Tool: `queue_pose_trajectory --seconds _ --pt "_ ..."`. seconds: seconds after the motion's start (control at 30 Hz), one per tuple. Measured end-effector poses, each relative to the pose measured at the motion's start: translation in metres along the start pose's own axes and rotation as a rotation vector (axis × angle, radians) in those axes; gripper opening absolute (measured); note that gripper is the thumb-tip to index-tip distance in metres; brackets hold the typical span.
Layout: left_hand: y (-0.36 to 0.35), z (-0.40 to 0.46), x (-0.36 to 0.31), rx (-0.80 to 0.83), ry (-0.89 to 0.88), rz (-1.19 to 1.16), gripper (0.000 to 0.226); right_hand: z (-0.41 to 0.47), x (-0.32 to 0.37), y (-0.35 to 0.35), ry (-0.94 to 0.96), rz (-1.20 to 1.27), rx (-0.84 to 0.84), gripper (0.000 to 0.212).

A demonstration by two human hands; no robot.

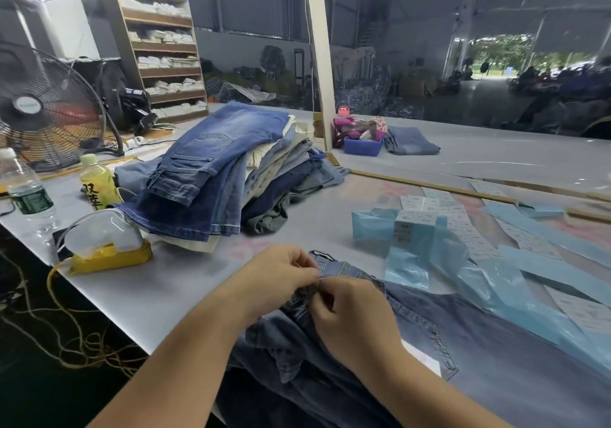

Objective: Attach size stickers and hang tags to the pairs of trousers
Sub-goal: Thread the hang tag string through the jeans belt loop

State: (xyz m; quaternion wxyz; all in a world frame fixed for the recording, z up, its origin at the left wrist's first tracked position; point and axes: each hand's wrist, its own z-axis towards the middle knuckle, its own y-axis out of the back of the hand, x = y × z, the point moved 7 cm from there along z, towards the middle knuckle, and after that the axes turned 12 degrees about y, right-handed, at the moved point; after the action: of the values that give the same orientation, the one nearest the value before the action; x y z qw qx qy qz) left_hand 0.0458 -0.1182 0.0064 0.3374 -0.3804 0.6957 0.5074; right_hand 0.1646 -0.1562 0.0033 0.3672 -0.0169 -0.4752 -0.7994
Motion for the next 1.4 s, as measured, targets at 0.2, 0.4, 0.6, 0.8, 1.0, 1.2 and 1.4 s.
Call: queue_pose_trajectory --seconds 0.2,0.4,0.6,0.8,1.0,1.2,1.4 --pt "-0.003 0.0 0.004 -0.048 0.033 0.212 0.024 -0.013 0.007 -0.004 0.033 -0.15 -0.096 0.019" --pt "-0.003 -0.003 -0.002 -0.034 -0.013 0.45 0.023 -0.017 0.007 -0.004 0.09 -0.199 -0.166 0.017" --pt "-0.004 -0.003 -0.012 -0.046 -0.101 0.626 0.014 -0.018 0.008 -0.002 0.103 -0.185 -0.181 0.02" --pt "-0.005 -0.008 -0.01 -0.141 -0.22 0.562 0.014 -0.015 -0.001 -0.006 0.09 -0.102 -0.05 0.021" --pt "-0.005 -0.01 -0.002 -0.213 -0.214 0.368 0.013 -0.016 -0.005 -0.002 0.107 0.115 0.023 0.021" --pt "0.004 -0.016 -0.005 -0.358 -0.165 0.11 0.016 -0.018 -0.023 0.016 -0.032 0.433 -0.091 0.015" --pt "-0.005 -0.025 -0.015 -0.294 -0.175 -0.115 0.012 -0.025 -0.039 0.028 -0.101 0.484 -0.075 0.035"
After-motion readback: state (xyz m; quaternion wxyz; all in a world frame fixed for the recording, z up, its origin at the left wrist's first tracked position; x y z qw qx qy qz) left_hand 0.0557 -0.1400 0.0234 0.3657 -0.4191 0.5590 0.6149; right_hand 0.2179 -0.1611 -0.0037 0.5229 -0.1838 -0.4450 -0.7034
